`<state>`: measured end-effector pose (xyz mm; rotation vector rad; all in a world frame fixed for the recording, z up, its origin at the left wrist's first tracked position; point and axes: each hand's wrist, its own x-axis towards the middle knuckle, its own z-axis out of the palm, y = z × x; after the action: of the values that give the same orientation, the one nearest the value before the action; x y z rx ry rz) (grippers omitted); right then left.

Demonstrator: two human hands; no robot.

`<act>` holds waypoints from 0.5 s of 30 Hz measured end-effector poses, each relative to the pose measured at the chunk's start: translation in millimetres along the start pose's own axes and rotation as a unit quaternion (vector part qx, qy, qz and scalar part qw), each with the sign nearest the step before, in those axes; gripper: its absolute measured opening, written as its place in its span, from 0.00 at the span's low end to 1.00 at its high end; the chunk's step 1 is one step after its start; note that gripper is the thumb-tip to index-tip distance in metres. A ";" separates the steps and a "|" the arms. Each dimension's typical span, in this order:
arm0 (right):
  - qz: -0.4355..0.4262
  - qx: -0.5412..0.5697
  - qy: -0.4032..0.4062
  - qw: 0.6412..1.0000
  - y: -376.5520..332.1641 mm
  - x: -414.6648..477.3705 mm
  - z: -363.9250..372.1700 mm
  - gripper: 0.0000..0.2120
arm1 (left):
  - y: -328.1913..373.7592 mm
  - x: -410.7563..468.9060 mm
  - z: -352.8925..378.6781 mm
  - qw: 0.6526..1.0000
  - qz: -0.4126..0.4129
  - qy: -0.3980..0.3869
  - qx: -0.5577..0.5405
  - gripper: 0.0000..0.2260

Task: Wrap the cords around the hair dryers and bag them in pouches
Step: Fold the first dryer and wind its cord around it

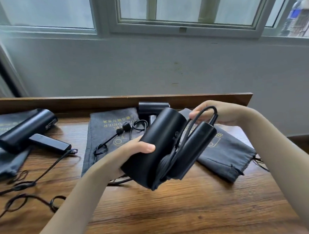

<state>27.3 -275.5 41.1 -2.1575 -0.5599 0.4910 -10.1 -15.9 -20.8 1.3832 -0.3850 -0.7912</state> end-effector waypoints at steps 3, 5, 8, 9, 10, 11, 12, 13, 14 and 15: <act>0.028 0.024 0.008 0.999 1.1 -5.4 -1.0 0.23 | 4.2 1.9 -7.3 0.993 0.015 0.033 0.113 0.34; 0.045 0.008 0.009 0.999 1.0 -4.8 1.3 0.22 | 11.4 4.4 -9.4 0.985 0.013 0.045 0.167 0.32; 0.078 -0.040 0.033 0.996 1.6 -5.0 1.5 0.16 | 17.7 4.2 -16.0 0.964 -0.004 0.076 0.255 0.30; 0.086 -0.046 0.043 0.994 0.3 -5.8 0.9 0.16 | 19.7 3.7 -18.0 0.950 -0.016 0.093 0.297 0.33; 0.093 -0.047 0.056 0.993 -1.7 -6.6 0.5 0.16 | 20.2 5.0 -19.1 0.936 -0.031 0.115 0.332 0.37; 0.086 -0.043 0.062 0.993 -3.7 -6.5 0.0 0.16 | 19.3 7.1 -20.0 0.917 -0.045 0.145 0.370 0.40; 0.074 -0.044 0.063 0.994 -7.4 -6.6 0.6 0.15 | 17.4 9.7 -19.6 0.895 -0.054 0.173 0.408 0.41; 0.063 -0.054 0.065 0.994 -12.5 -6.1 1.9 0.15 | 13.5 13.2 -19.4 0.874 -0.064 0.207 0.435 0.41; 0.052 -0.068 0.070 0.994 -18.6 -5.3 4.5 0.15 | 8.3 16.9 -20.1 0.865 -0.066 0.238 0.436 0.40; 0.034 -0.077 0.074 0.994 -23.2 -3.8 6.9 0.15 | 3.7 19.9 -20.3 0.873 -0.062 0.261 0.407 0.39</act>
<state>15.5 -260.4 56.4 -2.3435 -0.4567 0.3304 18.3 -15.1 -24.9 2.3608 -0.1984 -0.3085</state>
